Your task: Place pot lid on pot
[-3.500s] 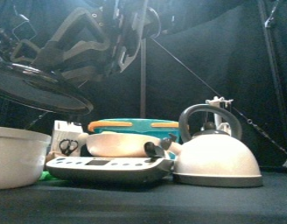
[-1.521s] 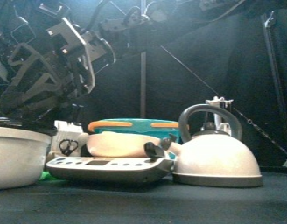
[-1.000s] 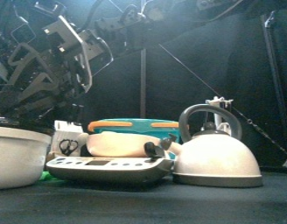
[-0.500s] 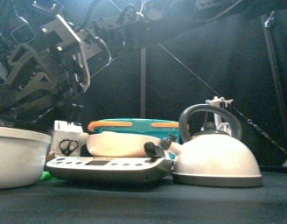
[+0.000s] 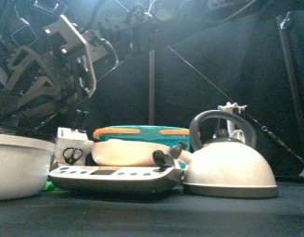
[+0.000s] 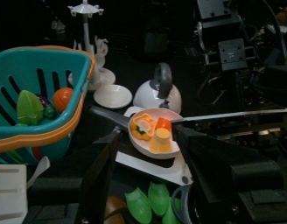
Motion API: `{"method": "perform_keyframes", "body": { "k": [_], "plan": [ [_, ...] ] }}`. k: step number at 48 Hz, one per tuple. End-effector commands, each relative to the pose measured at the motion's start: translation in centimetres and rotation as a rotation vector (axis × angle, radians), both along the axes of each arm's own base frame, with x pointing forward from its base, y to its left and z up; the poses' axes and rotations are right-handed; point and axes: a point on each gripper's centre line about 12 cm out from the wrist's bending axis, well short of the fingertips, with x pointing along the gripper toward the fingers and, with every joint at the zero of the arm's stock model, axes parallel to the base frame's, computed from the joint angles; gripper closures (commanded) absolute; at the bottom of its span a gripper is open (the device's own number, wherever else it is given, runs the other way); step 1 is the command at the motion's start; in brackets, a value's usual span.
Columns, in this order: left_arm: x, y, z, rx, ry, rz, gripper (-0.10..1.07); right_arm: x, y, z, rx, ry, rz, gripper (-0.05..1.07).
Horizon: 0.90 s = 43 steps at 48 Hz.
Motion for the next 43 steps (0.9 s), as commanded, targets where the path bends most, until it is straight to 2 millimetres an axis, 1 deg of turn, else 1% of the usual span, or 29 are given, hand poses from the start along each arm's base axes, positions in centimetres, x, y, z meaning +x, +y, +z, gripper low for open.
{"method": "perform_keyframes", "body": {
  "k": [1, 8, 11, 15, 33, 37, 43],
  "plan": [
    [0.2, 0.1, 0.5, 0.000, -0.015, 0.002, 0.08, 0.5, 0.0, 2.7, 0.006, -0.061, -0.002, 0.29],
    [0.2, 0.1, 0.5, 0.002, -0.015, 0.001, 0.08, 0.6, 0.0, 2.8, 0.005, -0.064, 0.000, 0.15],
    [0.2, 0.1, 0.5, 0.002, -0.017, 0.001, 0.08, 0.7, 0.1, 3.1, 0.004, -0.072, 0.001, 0.11],
    [0.2, 0.1, 0.5, 0.000, -0.017, 0.001, 0.08, 0.7, 0.1, 3.3, 0.002, -0.077, 0.002, 0.08],
    [0.2, 0.1, 0.5, 0.002, -0.015, 0.001, 0.08, 0.6, 0.6, 4.0, -0.067, -0.099, 0.040, 0.08],
    [0.2, 0.1, 0.5, 0.002, -0.015, 0.001, 0.08, 0.4, 0.6, 4.5, -0.065, -0.107, 0.039, 0.08],
    [0.2, 0.0, 0.3, 0.002, -0.011, 0.001, 0.08, -0.4, 0.5, 5.5, -0.054, -0.116, 0.032, 0.08]
  ]
}}
